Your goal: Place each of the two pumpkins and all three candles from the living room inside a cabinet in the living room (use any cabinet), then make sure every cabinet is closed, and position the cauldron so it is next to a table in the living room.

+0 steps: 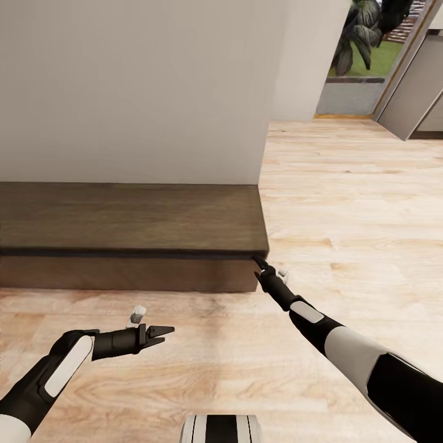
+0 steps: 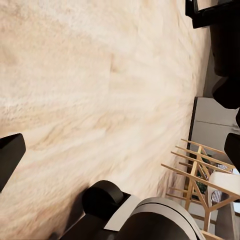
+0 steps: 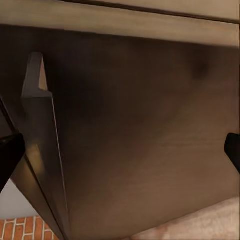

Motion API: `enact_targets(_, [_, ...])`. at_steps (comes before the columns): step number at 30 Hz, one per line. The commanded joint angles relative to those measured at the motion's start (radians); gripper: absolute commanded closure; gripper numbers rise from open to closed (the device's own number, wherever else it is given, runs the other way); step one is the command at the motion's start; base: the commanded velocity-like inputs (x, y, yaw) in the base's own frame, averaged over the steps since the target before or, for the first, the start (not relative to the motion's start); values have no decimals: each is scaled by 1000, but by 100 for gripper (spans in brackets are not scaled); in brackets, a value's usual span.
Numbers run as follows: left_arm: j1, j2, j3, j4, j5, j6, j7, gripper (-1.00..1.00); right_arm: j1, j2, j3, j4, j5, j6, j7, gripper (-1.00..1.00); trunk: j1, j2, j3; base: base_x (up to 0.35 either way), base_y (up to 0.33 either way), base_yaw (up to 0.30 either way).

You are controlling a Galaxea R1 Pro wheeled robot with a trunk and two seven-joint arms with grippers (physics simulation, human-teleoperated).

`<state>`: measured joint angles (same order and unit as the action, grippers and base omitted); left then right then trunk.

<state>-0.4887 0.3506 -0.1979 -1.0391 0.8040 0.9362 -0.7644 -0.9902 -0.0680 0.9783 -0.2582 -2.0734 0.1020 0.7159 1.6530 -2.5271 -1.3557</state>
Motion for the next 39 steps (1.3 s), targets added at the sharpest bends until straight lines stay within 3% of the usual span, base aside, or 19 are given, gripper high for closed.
enact_targets(1, [-1, 1, -2, 0, 3, 4, -1, -100, -1, 0, 5, 0, -10, 7, 4, -100, 0, 0, -1, 13, 44, 0])
enact_targets(39, [-1, -1, -2, -1, 3, 4, -1, -100, -1, 10, 5, -30, 13, 2, 25, -100, 0, 0, -1, 1, 2, 0])
